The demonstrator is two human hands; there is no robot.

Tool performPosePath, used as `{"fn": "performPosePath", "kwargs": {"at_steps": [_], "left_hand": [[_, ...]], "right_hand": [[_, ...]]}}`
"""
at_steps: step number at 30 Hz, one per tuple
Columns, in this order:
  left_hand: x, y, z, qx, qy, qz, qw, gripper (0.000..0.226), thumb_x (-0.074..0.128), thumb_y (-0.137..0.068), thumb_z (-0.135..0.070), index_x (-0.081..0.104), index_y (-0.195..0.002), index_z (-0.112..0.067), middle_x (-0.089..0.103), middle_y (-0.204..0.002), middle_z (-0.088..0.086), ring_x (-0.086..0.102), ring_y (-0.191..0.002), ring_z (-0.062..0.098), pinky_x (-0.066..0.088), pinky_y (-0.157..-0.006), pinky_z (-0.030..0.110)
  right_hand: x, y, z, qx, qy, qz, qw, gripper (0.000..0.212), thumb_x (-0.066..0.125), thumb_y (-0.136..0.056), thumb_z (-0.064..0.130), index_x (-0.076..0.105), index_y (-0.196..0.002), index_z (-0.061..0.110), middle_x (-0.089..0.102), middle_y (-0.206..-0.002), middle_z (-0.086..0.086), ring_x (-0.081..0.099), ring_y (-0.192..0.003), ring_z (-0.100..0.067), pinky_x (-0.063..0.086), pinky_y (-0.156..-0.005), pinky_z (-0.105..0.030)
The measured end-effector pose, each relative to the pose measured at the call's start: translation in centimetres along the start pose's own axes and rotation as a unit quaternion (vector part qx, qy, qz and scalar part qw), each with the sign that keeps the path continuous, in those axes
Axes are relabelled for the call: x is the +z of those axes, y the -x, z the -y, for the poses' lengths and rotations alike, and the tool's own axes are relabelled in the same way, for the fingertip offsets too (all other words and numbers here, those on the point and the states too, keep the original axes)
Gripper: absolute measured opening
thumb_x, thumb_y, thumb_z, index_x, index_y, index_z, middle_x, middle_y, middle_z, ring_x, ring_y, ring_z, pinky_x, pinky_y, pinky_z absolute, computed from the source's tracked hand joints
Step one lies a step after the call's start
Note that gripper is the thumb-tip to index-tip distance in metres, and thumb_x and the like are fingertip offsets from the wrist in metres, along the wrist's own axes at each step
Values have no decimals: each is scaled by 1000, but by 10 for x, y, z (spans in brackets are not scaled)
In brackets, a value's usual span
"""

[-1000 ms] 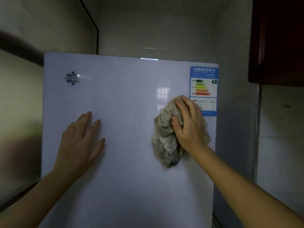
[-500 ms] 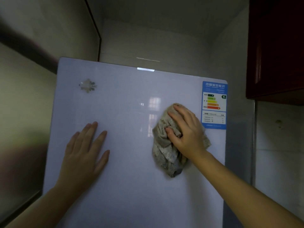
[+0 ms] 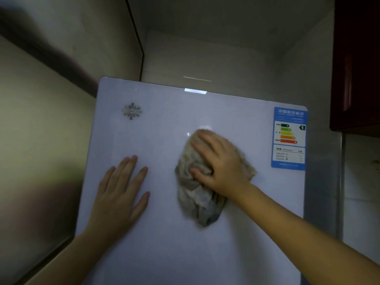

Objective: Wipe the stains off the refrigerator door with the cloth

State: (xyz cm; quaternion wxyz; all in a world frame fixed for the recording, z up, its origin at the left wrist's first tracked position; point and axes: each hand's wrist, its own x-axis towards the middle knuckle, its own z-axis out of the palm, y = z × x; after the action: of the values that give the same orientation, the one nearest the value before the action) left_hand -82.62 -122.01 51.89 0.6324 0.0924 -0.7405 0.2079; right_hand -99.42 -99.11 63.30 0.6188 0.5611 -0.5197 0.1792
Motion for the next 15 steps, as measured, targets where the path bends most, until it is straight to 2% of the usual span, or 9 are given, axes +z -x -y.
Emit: {"fn": "performPosePath", "kwargs": {"at_steps": [2,4,6,11,13,15], "left_hand": [[-1,1,2,4,-3,-7,1000,59,43,-98,-44,54,-145,-9,39,-160,18,40,-147,35,29,-120,50],[-5,2,8,5,-4,-14,1000,59,44,-97,-42,56,-143,-8,40,-159,18,41,-146,35,31,-118,50],[-9,2,19,0,-7,-19,1000,58,45,-97,-42,57,-142,-7,42,-158,19,43,-144,36,33,-116,50],[-13,9,41,-12,-20,-13,1000,58,44,-98,-42,58,-140,-6,43,-157,20,47,-140,39,34,-114,48],[-11,11,45,-5,-12,-11,1000,57,45,-97,-41,58,-141,-6,42,-157,20,45,-141,38,34,-114,47],[-10,14,46,-7,-5,-13,1000,57,47,-97,-40,57,-141,-7,42,-157,19,42,-143,37,34,-115,47]], "right_hand": [[6,5,4,-106,3,39,994,59,66,-95,48,62,-139,8,54,-151,-16,51,-140,-34,41,-116,-47],[6,3,-4,-128,1,45,991,58,67,-96,47,63,-139,8,54,-150,-16,52,-140,-34,44,-114,-48],[1,-10,-17,-91,11,22,996,56,66,-96,45,63,-139,9,55,-150,-16,53,-138,-34,45,-112,-48],[-5,-70,-30,70,4,-69,995,54,64,-95,43,63,-137,10,57,-146,-12,53,-133,-31,43,-113,-43],[3,-91,-20,94,0,-72,993,55,64,-94,45,62,-138,12,56,-146,-10,52,-133,-30,42,-113,-41],[14,-101,-4,70,-8,-54,996,56,64,-93,46,62,-137,12,55,-147,-10,51,-134,-30,41,-114,-42]]}}
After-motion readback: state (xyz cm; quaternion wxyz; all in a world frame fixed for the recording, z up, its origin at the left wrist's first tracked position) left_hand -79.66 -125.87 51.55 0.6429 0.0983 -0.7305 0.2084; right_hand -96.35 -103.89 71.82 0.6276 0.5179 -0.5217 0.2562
